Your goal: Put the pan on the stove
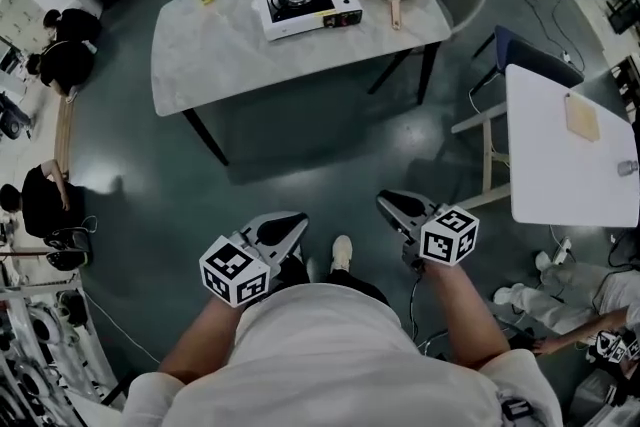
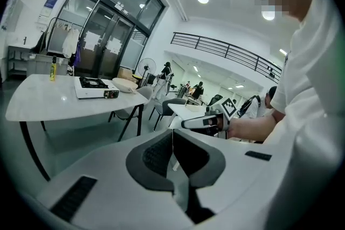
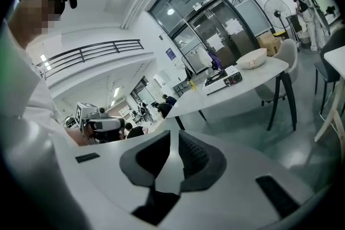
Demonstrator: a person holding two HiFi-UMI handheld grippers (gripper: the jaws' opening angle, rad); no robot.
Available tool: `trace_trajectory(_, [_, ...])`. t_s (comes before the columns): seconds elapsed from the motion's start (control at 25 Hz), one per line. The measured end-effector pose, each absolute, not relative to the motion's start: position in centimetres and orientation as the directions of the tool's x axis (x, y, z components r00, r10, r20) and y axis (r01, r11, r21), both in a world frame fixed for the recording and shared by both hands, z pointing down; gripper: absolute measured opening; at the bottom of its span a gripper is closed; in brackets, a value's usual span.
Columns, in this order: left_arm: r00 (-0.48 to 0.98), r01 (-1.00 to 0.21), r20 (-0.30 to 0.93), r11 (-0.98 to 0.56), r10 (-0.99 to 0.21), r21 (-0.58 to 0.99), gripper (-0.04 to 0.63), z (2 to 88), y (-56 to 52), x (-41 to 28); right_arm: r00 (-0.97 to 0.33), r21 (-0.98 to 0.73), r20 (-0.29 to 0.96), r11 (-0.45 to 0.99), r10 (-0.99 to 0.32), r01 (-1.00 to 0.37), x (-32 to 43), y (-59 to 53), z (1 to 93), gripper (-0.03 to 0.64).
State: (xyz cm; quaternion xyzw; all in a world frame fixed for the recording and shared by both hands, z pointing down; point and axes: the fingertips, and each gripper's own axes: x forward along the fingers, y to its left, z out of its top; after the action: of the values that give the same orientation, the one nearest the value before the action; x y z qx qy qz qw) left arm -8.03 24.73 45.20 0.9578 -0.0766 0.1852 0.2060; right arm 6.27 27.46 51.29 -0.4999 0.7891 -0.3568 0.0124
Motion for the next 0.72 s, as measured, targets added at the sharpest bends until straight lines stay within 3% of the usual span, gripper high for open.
trace_trajectory(0.2, [0.921, -0.226, 0.384, -0.887, -0.061, 0.402, 0.018, 46.6, 19.9, -7.0, -0.496, -0.596, 0.355, 0.217, -0.793, -0.773, 8.0, 23.1, 52.4, 0.071])
trace_trajectory(0.72, [0.962, -0.076, 0.271, -0.921, 0.034, 0.383, 0.018, 43.9, 0.9, -4.7, -0.370, -0.617, 0.384, 0.063, -0.846, -0.784, 14.0, 6.3, 49.2, 0.103])
